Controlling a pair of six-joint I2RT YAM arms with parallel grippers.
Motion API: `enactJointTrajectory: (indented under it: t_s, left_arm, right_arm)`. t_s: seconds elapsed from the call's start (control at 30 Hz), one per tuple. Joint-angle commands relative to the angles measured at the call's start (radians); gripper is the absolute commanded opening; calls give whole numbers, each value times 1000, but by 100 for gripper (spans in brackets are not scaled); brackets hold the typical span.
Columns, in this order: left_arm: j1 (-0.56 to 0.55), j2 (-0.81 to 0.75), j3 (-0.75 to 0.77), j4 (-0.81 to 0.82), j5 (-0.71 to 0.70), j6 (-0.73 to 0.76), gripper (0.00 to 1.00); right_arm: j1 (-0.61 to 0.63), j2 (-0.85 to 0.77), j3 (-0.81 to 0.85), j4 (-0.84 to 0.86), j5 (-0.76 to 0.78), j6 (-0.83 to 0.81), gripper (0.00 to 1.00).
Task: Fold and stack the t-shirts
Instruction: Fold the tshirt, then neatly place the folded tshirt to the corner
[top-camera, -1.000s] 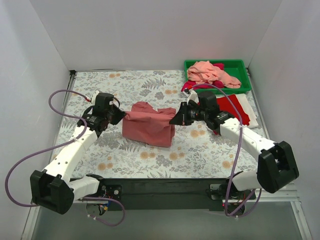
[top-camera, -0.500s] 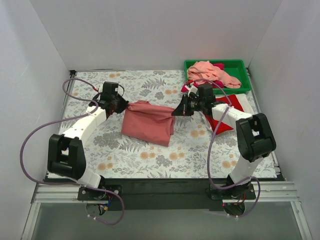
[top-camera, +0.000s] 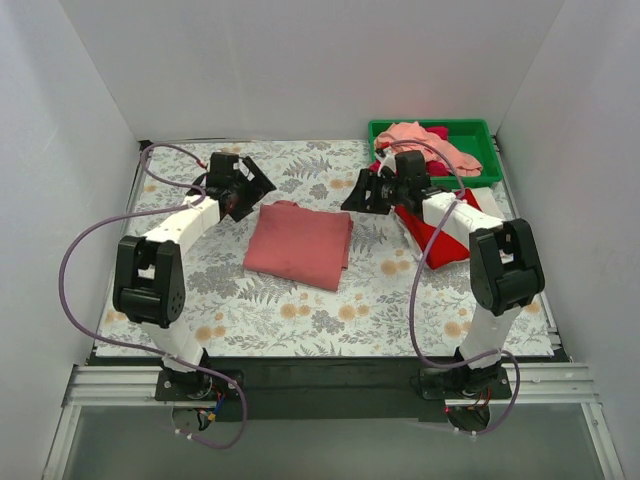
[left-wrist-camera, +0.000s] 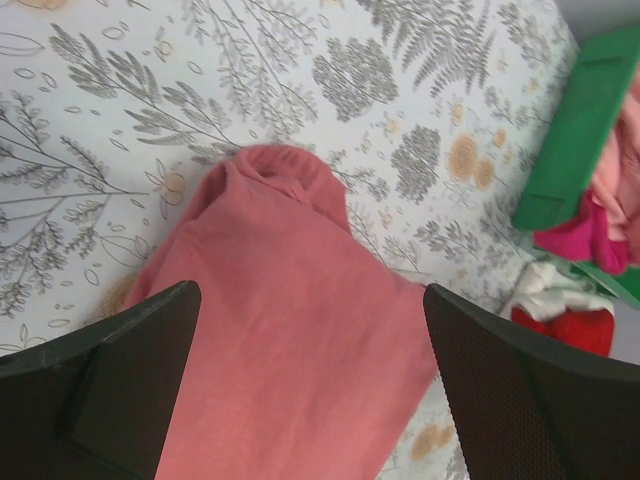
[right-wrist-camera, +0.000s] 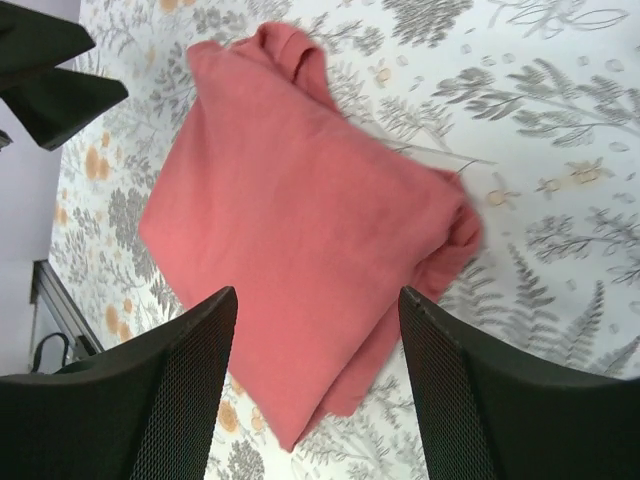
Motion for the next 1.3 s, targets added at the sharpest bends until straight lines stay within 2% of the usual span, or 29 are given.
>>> enactJointTrajectory:
  t_s: [0.0,0.2,0.23,0.37,0.63,0.8,0.97,1.13,1.27]
  left_arm:
    - [0,-140,-110,60,106,-3,94]
    - [-3,-242,-273,76,150,-28,95]
    - [-3,-252,-313,76,144,-28,95]
    - [-3,-329,-394,47,75,-28,96]
    - [-1,-590,-533,-65,0,-121,97]
    - [-1,-677,-565,-160,-38,-144,98]
    - [-1,-794,-580,-194,-32,-153,98]
    - [-1,-886,-605,-211,-35,-180,98]
    - [-1,-935,-608,-243,-46,-180,98]
  right_arm:
    - [97,-134,-44,-44,110,-47,72]
    - [259,-218,-196,-71,323,8,72]
    - [270,-224,-208,-76,392,18,72]
    - [283,-227,-254,-88,489,82,73]
    - [283,-111,-199,-103,499,74,75]
    - [295,-50,-150,-119,520,76,74]
    - [345,19,-86,-154,520,64,62]
    - [396,96,-12,-246,633,91,49]
    - [422,106,-3,-283,687,100,26]
